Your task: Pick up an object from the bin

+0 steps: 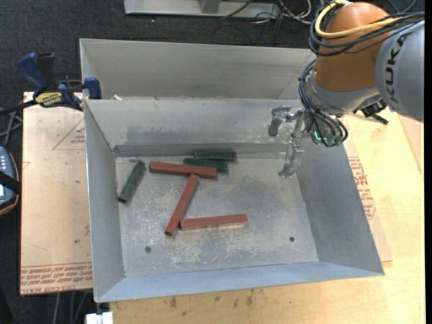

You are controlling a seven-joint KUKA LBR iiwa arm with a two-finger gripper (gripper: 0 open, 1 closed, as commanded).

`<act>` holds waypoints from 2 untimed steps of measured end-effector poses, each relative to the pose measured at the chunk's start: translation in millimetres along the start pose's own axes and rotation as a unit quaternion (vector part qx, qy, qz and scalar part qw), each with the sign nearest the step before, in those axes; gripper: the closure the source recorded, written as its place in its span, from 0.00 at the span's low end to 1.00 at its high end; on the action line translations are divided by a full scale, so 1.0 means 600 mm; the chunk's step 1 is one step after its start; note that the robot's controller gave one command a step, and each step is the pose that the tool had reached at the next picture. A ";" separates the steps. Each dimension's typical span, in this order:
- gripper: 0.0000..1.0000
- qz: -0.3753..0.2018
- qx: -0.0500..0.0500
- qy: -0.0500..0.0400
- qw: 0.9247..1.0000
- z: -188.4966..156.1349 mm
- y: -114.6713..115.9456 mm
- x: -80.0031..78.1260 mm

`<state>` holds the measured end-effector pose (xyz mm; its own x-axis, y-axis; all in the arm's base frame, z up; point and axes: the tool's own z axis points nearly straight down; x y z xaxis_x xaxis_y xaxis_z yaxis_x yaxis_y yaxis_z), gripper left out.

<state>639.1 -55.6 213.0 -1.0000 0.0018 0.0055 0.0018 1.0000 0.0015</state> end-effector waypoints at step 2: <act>0.00 0.003 0.001 -0.006 1.000 0.085 0.035 0.033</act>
Offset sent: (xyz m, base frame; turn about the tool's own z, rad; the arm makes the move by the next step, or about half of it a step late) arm -0.0405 0.0405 -0.1032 0.0144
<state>619.3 -34.5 162.3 -0.9999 0.0081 -0.0068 0.0081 1.0000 0.0003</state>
